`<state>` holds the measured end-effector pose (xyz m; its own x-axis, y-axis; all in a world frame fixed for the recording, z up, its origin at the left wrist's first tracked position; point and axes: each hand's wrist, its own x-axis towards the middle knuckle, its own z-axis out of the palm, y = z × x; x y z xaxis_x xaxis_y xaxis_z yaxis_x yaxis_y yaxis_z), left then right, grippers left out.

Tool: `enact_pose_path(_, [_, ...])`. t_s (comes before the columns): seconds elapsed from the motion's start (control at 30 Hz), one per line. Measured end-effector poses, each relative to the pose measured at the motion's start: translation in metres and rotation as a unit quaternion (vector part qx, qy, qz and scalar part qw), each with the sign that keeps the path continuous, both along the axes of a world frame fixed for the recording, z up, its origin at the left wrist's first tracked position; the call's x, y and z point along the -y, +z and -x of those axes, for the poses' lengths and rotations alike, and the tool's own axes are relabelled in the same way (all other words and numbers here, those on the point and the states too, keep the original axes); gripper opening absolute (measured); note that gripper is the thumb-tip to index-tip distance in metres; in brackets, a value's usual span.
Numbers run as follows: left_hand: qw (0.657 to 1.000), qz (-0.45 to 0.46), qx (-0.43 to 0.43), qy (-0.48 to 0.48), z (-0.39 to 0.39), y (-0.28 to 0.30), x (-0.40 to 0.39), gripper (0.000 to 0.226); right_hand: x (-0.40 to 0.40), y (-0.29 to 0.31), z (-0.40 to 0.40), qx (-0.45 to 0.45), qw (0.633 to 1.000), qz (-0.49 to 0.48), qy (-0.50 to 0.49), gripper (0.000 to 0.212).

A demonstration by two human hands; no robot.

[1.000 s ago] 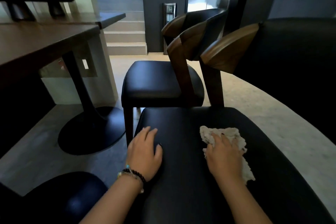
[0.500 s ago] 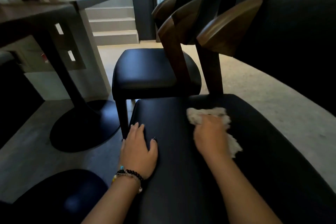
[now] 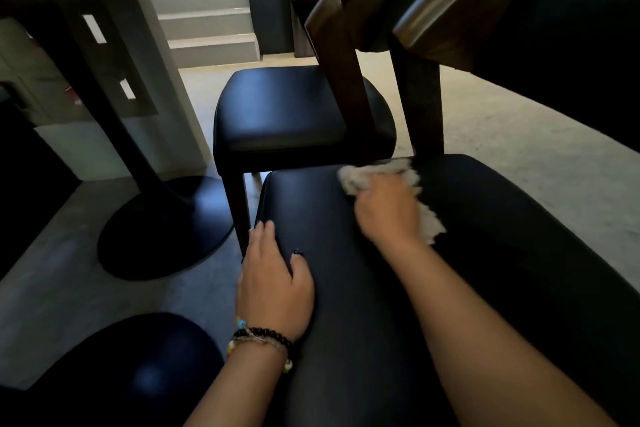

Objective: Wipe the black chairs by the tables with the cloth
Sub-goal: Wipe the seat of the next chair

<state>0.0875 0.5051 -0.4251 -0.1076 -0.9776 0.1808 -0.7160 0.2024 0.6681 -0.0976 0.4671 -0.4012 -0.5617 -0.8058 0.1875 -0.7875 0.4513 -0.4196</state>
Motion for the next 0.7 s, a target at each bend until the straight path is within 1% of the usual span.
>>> enact_pose_path(0.03, [1.0, -0.002, -0.004, 0.011, 0.0, 0.0, 0.0, 0.063, 0.003, -0.004, -0.024, -0.016, 0.996, 0.031, 0.079, 0.034])
enact_pose_path(0.1, [0.999, -0.01, -0.015, 0.034, -0.001, 0.0, -0.001, 0.064, 0.009, -0.006, -0.047, -0.021, 0.974, 0.08, 0.212, 0.033])
enact_pose_path(0.17, [0.998, -0.014, -0.028, 0.047, -0.001, 0.002, -0.002, 0.064, 0.024, 0.001, -0.038, 0.006, 0.959, 0.064, 0.277, 0.037])
enact_pose_path(0.2, [0.998, -0.014, -0.035, 0.05, -0.001, 0.002, -0.003, 0.063, 0.035, 0.005, -0.028, 0.035, 0.959, 0.039, 0.28, 0.042])
enact_pose_path(0.27, [0.997, -0.013, -0.04, 0.057, 0.0, 0.005, -0.004, 0.064, 0.06, 0.012, -0.011, 0.072, 0.973, 0.006, 0.221, 0.047])
enact_pose_path(0.3, [0.997, -0.014, -0.04, 0.06, 0.0, 0.005, -0.005, 0.065, 0.072, 0.013, -0.009, 0.053, 0.983, -0.009, 0.177, 0.045])
enact_pose_path(0.33, [0.997, -0.013, -0.041, 0.062, 0.001, 0.006, -0.005, 0.066, 0.081, 0.013, -0.016, 0.012, 0.988, -0.023, 0.154, 0.042])
enact_pose_path(0.37, [0.997, -0.012, -0.044, 0.061, 0.001, 0.006, -0.005, 0.067, 0.087, 0.015, -0.028, -0.023, 0.986, -0.031, 0.162, 0.04])
enact_pose_path(0.4, [0.997, -0.013, -0.047, 0.062, 0.001, 0.006, -0.005, 0.069, 0.089, 0.015, -0.043, -0.031, 0.979, -0.032, 0.199, 0.039])
enact_pose_path(0.47, [0.996, -0.015, -0.049, 0.068, 0.0, 0.006, -0.004, 0.072, 0.084, 0.012, -0.071, -0.033, 0.953, -0.018, 0.3, 0.038])
enact_pose_path(0.53, [0.996, -0.014, -0.045, 0.071, 0.0, 0.006, -0.003, 0.073, 0.075, 0.011, -0.08, -0.038, 0.932, -0.014, 0.361, 0.036])
enact_pose_path(0.6, [0.996, -0.014, -0.043, 0.07, 0.0, 0.005, -0.003, 0.073, 0.077, 0.017, -0.071, -0.004, 0.936, -0.032, 0.35, 0.036])
enact_pose_path(0.67, [0.997, -0.019, -0.043, 0.067, 0.001, 0.005, -0.003, 0.073, 0.078, 0.02, -0.058, 0.009, 0.953, -0.047, 0.299, 0.038])
enact_pose_path(0.7, [0.997, -0.02, -0.042, 0.066, 0.001, 0.006, -0.003, 0.073, 0.077, 0.021, -0.052, 0.007, 0.964, -0.035, 0.263, 0.039])
